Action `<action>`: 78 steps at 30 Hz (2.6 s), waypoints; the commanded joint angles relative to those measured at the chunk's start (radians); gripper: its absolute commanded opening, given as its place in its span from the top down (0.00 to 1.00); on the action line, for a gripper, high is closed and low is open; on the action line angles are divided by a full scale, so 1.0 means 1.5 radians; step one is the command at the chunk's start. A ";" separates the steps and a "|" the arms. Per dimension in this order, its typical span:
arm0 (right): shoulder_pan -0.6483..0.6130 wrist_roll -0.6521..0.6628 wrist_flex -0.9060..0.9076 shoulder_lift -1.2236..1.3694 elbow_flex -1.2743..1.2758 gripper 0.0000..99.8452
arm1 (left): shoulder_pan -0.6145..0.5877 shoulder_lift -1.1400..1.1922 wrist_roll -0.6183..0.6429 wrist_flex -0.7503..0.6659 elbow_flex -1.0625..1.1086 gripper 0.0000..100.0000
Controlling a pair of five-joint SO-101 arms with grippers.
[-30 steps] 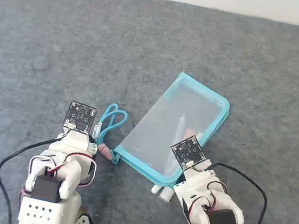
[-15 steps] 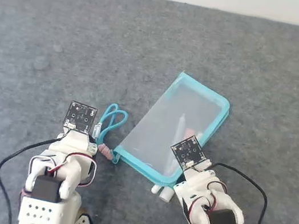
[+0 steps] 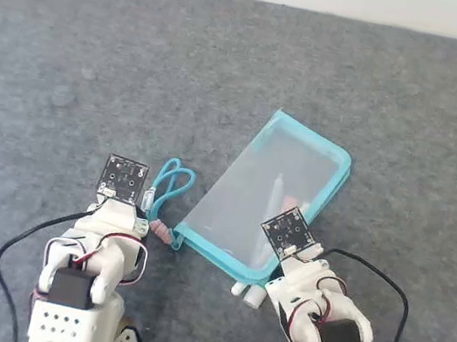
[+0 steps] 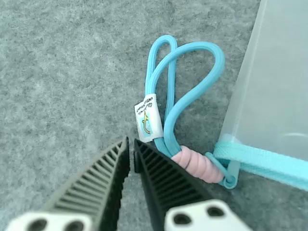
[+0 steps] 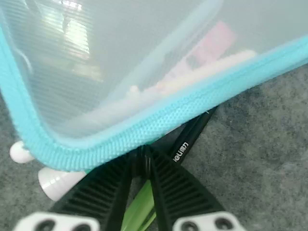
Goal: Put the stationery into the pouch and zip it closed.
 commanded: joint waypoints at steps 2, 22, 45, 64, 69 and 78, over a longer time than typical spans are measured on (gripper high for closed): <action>-0.007 0.000 0.007 -0.013 0.015 0.99 | 0.000 -0.018 0.008 0.003 -0.006 0.99; -0.008 -0.005 -0.001 -0.013 0.015 0.99 | 0.042 -0.018 0.007 -0.028 -0.006 0.99; 0.119 0.066 -0.187 0.160 -0.212 0.93 | -0.071 -0.018 -0.137 -0.215 -0.012 0.99; 0.008 -0.085 -0.232 0.800 -0.508 0.85 | -0.071 -0.018 -0.136 -0.200 -0.006 0.99; 0.017 -0.085 -0.232 0.727 -0.483 0.76 | -0.071 -0.018 -0.136 -0.200 -0.006 0.99; 0.068 -0.085 -0.258 0.690 -0.431 0.76 | -0.071 -0.017 -0.136 -0.191 -0.006 0.99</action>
